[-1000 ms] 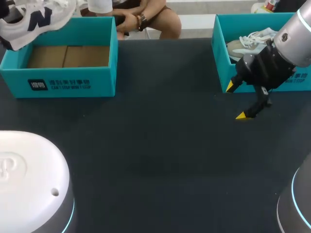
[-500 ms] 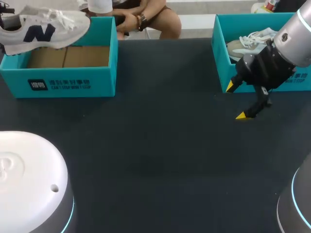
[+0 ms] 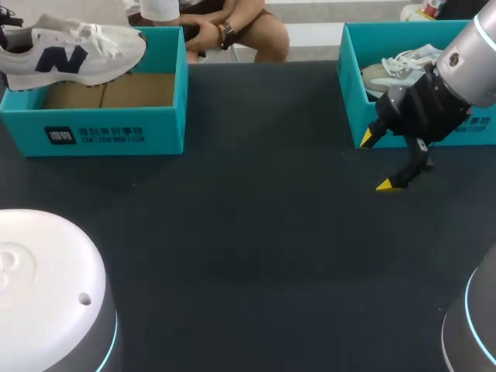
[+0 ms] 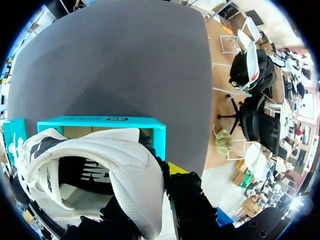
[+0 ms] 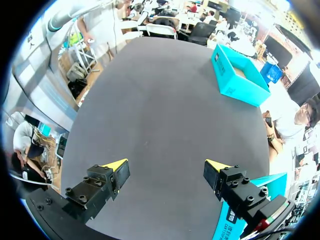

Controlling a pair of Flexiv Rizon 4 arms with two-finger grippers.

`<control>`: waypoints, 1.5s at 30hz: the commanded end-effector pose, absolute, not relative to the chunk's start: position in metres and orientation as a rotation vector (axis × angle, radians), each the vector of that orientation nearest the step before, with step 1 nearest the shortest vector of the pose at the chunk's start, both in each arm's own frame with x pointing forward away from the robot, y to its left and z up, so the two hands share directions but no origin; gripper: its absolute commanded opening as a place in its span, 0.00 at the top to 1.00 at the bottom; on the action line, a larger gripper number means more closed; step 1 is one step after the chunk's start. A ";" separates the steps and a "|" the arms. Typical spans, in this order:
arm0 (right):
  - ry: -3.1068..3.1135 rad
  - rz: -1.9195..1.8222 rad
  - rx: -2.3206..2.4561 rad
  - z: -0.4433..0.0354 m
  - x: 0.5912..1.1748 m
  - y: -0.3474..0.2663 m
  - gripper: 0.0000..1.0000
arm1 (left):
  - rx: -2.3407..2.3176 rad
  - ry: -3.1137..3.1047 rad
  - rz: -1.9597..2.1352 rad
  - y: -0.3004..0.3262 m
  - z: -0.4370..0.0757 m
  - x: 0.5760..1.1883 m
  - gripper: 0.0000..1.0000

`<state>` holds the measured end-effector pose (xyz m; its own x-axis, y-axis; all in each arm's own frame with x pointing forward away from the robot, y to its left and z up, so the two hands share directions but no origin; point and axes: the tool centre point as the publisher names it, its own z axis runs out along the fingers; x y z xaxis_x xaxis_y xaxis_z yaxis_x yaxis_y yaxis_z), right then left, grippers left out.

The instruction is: Take the shoe out of the shoebox, open the shoe tongue, remove and reinsert the insole, then place the shoe into the shoebox

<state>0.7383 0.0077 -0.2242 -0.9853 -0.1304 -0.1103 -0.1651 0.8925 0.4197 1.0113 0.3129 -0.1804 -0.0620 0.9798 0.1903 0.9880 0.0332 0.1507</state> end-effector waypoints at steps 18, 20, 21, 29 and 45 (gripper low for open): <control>2.978 0.670 -0.232 -0.225 0.738 0.008 0.00 | -2.114 -2.097 -0.372 0.301 -0.216 1.086 1.00; 2.978 0.670 -0.232 -0.225 0.738 0.008 0.00 | -2.095 -2.087 -0.380 0.301 -0.223 1.090 1.00; 2.978 0.670 -0.232 -0.225 0.738 0.008 0.00 | -2.085 -2.082 -0.368 0.301 -0.227 1.092 1.00; 2.978 0.670 -0.232 -0.225 0.738 0.008 0.00 | -2.042 -2.055 -0.350 0.301 -0.253 1.102 1.00; 2.978 0.670 -0.232 -0.225 0.738 0.008 0.00 | -2.018 -2.090 -0.308 0.306 -0.278 1.108 1.00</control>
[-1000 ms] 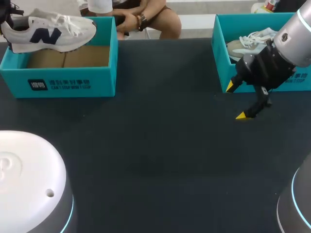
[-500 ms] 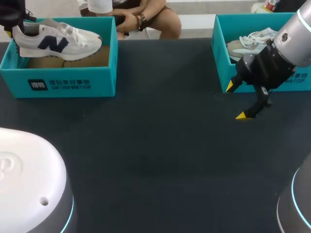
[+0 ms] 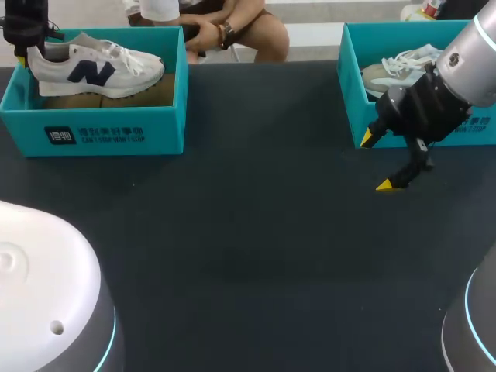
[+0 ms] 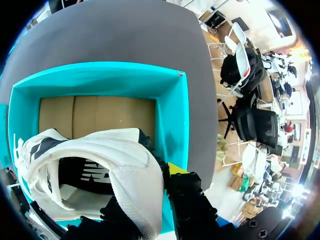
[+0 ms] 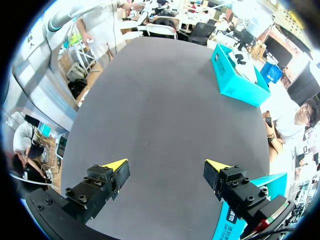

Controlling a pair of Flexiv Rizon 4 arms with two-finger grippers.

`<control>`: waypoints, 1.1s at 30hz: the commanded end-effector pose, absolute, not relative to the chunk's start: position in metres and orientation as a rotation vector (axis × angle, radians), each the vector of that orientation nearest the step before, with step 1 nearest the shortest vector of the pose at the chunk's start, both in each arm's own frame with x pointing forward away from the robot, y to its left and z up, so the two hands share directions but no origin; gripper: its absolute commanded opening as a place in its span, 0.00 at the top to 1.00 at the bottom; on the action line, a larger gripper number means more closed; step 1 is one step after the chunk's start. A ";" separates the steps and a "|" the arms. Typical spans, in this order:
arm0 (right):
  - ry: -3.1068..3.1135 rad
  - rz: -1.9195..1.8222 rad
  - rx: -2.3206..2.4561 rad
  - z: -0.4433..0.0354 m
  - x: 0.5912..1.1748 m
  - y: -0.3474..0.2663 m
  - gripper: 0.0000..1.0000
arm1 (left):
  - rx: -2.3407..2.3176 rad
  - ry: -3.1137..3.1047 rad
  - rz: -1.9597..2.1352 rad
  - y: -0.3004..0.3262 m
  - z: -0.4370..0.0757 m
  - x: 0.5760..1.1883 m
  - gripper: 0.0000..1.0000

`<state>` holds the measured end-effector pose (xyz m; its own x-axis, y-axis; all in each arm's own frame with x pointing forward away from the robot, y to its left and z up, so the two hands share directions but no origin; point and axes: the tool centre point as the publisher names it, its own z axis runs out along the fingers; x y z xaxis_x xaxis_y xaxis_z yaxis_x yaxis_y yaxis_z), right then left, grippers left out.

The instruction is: Take the shoe out of the shoebox, open the shoe tongue, remove and reinsert the insole, then place the shoe into the shoebox

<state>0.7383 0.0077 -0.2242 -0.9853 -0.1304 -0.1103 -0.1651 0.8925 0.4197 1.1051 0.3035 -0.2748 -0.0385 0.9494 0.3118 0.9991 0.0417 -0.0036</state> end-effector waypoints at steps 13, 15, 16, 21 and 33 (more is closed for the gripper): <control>2.978 0.670 -0.232 -0.225 0.738 0.008 0.00 | -2.039 -2.081 -0.247 0.308 -0.301 1.086 1.00; 2.978 0.670 -0.232 -0.225 0.738 0.008 0.00 | -2.040 -2.077 -0.235 0.309 -0.305 1.084 1.00; 2.978 0.670 -0.232 -0.225 0.738 0.008 0.00 | -2.039 -2.079 -0.227 0.309 -0.306 1.082 1.00; 2.978 0.670 -0.232 -0.225 0.738 0.008 0.00 | -2.039 -2.072 -0.216 0.310 -0.312 1.077 1.00; 2.978 0.670 -0.232 -0.225 0.738 0.008 0.00 | -2.073 -2.091 -0.214 0.306 -0.325 1.050 1.00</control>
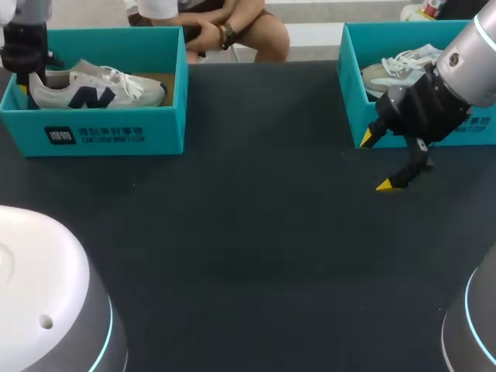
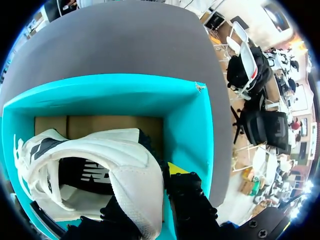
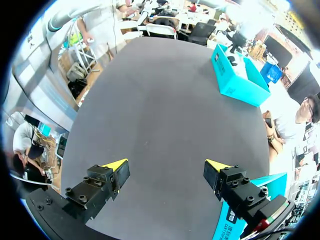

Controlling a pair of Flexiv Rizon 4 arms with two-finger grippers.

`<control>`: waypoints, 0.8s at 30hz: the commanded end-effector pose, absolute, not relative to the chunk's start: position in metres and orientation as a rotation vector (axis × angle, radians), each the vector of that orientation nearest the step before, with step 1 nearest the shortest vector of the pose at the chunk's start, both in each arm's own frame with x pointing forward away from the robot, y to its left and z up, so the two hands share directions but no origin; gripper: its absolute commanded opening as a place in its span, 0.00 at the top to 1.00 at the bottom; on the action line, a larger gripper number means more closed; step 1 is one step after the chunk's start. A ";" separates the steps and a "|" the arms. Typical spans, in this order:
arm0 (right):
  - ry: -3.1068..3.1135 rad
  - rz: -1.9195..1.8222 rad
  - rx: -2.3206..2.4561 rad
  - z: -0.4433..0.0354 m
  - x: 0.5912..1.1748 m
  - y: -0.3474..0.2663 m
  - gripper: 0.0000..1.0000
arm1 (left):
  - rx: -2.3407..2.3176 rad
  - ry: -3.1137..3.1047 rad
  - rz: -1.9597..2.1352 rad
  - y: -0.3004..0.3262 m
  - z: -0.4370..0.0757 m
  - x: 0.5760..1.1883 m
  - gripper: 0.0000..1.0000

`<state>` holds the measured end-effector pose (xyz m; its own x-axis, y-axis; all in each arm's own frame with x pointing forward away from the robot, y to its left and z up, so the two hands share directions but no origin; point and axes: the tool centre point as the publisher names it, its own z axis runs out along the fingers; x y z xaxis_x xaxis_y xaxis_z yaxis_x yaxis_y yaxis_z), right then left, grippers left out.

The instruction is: Take the shoe out of the shoebox, open the shoe tongue, remove and reinsert the insole, then place the shoe into the shoebox

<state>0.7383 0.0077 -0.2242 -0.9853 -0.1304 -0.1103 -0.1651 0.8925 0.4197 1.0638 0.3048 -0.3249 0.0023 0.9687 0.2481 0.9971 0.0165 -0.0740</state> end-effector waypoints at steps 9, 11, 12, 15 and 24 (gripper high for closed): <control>2.978 0.670 -0.232 -0.225 0.738 0.008 0.00 | -2.039 -2.115 -0.202 0.310 -0.336 1.042 1.00; 2.978 0.670 -0.232 -0.225 0.738 0.008 0.00 | -2.037 -2.108 -0.206 0.311 -0.339 1.041 1.00; 2.978 0.670 -0.232 -0.225 0.738 0.008 0.00 | -2.036 -2.106 -0.208 0.311 -0.340 1.040 1.00; 2.978 0.670 -0.232 -0.225 0.738 0.008 0.00 | -2.031 -2.103 -0.210 0.312 -0.346 1.040 1.00; 2.978 0.670 -0.232 -0.225 0.738 0.008 0.00 | -1.994 -2.098 -0.208 0.315 -0.361 1.038 1.00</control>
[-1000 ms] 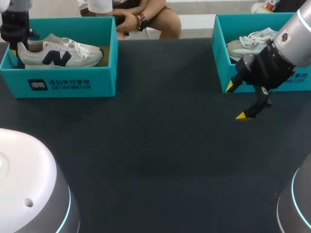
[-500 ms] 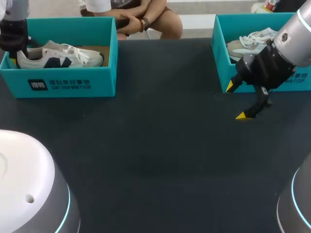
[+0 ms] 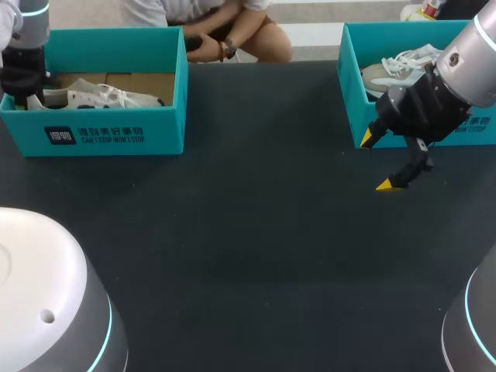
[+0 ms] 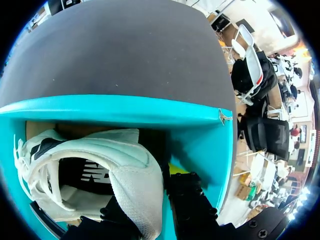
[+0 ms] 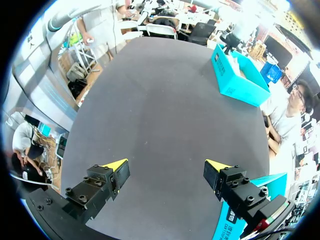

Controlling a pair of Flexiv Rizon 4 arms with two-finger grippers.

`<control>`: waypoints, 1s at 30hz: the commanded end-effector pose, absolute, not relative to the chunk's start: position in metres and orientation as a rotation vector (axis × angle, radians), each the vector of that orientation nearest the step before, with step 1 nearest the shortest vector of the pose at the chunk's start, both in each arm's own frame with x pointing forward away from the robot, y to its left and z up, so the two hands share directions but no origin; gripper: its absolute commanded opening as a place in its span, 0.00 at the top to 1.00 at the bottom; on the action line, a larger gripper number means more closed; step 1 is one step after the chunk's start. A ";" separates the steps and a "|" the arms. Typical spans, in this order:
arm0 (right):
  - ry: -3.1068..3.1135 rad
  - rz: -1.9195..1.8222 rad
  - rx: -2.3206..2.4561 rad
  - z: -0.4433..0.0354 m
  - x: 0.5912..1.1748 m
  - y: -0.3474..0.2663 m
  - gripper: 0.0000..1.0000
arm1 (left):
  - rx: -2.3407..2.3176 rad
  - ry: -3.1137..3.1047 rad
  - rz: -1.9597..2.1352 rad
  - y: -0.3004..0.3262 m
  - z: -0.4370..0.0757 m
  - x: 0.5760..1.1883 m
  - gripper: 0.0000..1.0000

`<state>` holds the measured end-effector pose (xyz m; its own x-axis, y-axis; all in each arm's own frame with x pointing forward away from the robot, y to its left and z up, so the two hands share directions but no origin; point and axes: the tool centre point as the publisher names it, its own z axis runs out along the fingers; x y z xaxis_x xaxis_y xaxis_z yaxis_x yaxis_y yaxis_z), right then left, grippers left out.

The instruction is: Take the shoe out of the shoebox, open the shoe tongue, remove and reinsert the insole, then place the shoe into the shoebox

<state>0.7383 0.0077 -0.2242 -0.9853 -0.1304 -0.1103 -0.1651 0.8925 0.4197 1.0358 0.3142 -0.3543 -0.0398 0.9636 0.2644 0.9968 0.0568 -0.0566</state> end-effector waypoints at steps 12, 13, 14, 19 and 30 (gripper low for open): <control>2.978 0.670 -0.232 -0.225 0.738 0.008 0.00 | -2.020 -2.071 -0.190 0.314 -0.375 1.036 1.00; 2.978 0.670 -0.232 -0.225 0.738 0.008 0.00 | -2.018 -2.068 -0.195 0.314 -0.375 1.035 0.89; 2.978 0.670 -0.232 -0.225 0.738 0.008 0.00 | -2.022 -2.069 -0.193 0.314 -0.375 1.035 0.73; 2.978 0.670 -0.232 -0.225 0.738 0.008 0.00 | -2.048 -2.064 -0.191 0.314 -0.377 1.034 0.61; 2.978 0.670 -0.232 -0.225 0.738 0.008 0.00 | -2.086 -2.071 -0.163 0.312 -0.363 1.032 0.64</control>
<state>0.7383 0.0077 -0.2242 -0.9853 -0.1304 -0.1103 -0.1651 0.8925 0.4197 1.0366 0.3107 -0.3690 0.0118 0.9761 0.2172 0.9977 0.0031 -0.0681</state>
